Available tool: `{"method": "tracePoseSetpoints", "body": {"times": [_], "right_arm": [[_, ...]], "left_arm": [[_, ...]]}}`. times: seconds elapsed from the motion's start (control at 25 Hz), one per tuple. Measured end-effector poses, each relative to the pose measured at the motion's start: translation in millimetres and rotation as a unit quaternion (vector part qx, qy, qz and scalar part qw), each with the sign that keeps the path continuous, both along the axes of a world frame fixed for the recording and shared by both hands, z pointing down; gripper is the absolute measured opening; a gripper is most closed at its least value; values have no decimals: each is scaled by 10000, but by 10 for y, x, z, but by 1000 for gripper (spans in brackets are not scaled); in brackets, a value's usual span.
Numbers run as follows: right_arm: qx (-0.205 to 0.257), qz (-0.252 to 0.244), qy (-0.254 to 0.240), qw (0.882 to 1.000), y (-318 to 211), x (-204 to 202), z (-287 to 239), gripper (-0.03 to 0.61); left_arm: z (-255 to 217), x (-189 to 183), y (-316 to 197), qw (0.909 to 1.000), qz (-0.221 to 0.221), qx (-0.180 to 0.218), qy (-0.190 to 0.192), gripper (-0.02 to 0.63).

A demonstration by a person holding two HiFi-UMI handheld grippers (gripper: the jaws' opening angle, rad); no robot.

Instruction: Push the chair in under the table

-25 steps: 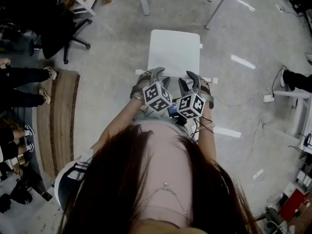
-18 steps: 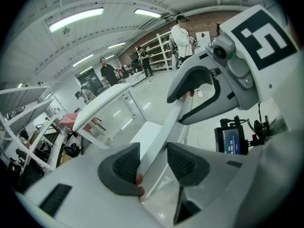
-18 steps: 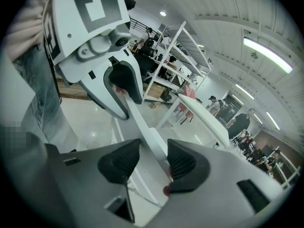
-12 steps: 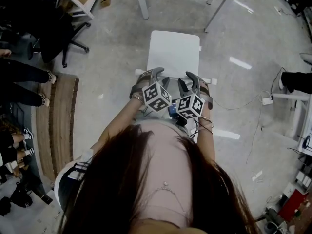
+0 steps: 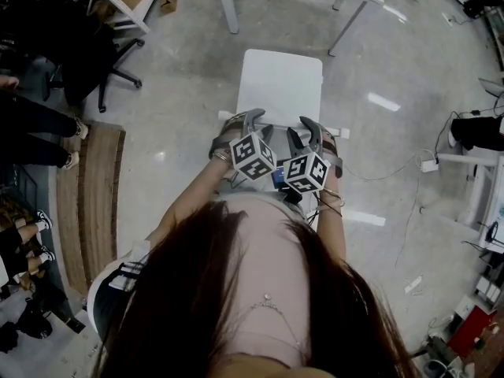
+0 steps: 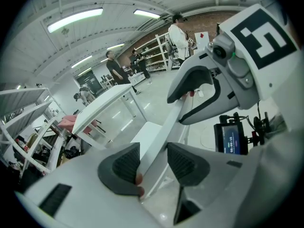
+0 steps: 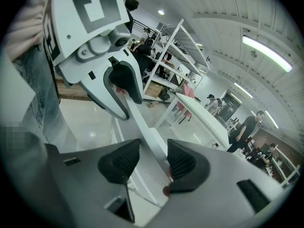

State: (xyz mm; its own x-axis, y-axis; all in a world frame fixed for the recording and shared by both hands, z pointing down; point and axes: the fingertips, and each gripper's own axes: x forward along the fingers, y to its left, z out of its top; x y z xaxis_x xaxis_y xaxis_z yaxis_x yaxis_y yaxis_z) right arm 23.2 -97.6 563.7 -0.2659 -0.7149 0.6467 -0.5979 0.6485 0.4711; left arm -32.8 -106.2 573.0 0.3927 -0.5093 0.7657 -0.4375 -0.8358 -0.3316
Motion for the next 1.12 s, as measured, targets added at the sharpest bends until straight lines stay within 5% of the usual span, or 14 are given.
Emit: {"method": "tracePoseSetpoints", "body": {"times": [1.12], "right_arm": [[29,118,-14,9999,-582,102,-13,184]], "left_arm": [[-17,105,-588,9997,202,135,17,183]]}}
